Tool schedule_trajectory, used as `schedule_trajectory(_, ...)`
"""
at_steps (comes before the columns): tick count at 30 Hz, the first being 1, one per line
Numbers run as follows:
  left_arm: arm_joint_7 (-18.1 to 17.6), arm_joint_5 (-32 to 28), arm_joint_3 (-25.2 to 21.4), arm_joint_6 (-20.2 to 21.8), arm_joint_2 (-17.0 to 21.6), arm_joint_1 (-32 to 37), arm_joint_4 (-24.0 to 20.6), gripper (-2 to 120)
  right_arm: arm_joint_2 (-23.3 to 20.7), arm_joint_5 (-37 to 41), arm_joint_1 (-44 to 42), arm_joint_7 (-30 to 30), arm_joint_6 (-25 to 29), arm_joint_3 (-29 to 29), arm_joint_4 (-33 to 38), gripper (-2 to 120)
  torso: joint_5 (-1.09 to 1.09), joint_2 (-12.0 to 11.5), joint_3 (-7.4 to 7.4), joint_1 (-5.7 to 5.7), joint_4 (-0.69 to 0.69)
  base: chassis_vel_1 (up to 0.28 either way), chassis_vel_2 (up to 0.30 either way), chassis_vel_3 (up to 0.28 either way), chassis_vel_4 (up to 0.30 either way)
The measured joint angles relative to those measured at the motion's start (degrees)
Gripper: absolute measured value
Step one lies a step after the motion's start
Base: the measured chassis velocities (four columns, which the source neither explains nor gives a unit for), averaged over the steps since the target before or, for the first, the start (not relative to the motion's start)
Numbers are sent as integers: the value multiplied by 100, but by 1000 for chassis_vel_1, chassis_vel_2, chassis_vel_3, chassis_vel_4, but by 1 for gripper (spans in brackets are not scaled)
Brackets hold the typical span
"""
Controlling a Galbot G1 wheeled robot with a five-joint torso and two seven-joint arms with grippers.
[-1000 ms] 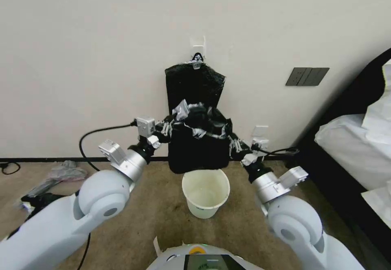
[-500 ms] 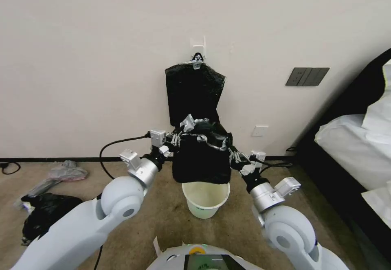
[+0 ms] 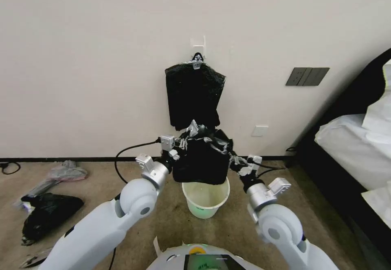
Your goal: Place a trash bag onto the trash bin.
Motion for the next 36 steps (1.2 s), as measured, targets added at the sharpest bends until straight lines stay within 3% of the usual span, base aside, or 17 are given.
schedule_trajectory(5,-43,-1,96,19,-75,39,-82,0,-10,44,-153,-9,4,106,2,0,1,0,0,0,0,0,0,0,0)
schedule_trajectory(13,-57,377,268,-27,-334,1014,19,0,41,-249,-622,-147,116,141,-125,0,0,0,0,0,2,0,0,0,0)
schedule_trajectory(22,-207,522,445,-34,-645,1518,186,0,70,-513,-1027,156,-94,45,-237,0,0,0,0,0,1,0,0,0,0)
schedule_trajectory(31,-542,849,670,99,-860,1910,298,0,70,-581,-1318,590,-625,18,-195,0,-2,0,0,0,0,0,0,0,0)
schedule_trajectory(36,-699,974,315,147,-737,2438,225,0,236,-614,-1258,1059,-1072,-189,-231,0,-1,0,0,0,1,0,0,0,0)
